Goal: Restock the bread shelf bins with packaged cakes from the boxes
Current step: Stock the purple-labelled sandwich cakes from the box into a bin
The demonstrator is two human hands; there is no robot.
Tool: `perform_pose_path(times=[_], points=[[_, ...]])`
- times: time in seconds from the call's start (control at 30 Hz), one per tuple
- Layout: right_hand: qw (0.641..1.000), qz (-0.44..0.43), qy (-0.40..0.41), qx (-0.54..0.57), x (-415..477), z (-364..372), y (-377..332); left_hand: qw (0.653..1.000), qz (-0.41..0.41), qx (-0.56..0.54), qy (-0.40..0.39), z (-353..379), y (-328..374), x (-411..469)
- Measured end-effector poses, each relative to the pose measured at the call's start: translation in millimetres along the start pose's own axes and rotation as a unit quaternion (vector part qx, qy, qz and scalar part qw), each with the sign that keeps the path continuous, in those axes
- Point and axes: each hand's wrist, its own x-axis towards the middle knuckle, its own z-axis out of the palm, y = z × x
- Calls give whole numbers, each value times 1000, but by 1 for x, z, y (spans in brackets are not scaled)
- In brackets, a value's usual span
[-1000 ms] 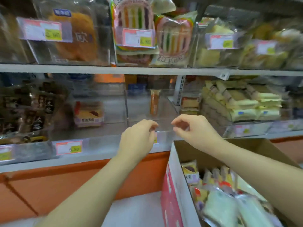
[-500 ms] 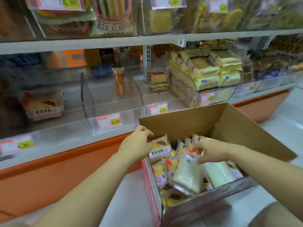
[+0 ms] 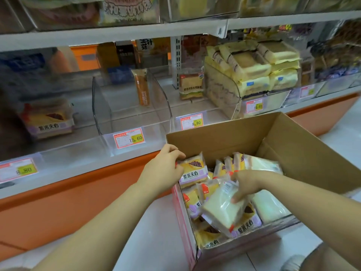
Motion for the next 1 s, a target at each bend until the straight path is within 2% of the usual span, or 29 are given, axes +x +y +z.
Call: perform_pose_path(times=[0.1, 0.23, 0.33, 0.4, 0.47, 0.53, 0.6, 0.7, 0.83, 0.93, 1.0], points=[[998, -41, 49, 19, -8, -7, -4, 1000, 3, 7, 2, 0, -1, -1], [975, -105, 172, 94, -36, -34, -7, 1000, 19, 14, 12, -4, -1, -3], [932, -171, 290, 132, -66, -59, -13, 998, 24, -34, 43, -14, -1, -7], [887, -233, 373, 141, -85, -73, -23, 989, 5, -133, 61, -25, -1, -7], [834, -307, 440, 131, -98, -81, -38, 949, -53, -305, 56, -37, -1, -5], [782, -377, 483, 111, -101, -83, -54, 883, -129, -452, 6, -51, -3, -5], [737, -433, 516, 57, -95, -78, -71, 826, -165, -537, -44, -63, -7, -8], [685, -481, 547, -10, -83, -71, -92, 776, -171, -602, -78, -72, -12, -19], [658, -536, 527, -33, -68, -63, -110, 740, -167, -649, -57, -70, -19, -27], [660, -545, 516, -37, -61, -61, -116, 680, -185, -710, 4, -66, -30, -21], [671, -532, 515, -42, -55, -61, -113, 660, -187, -727, 31, -64, -36, -15]])
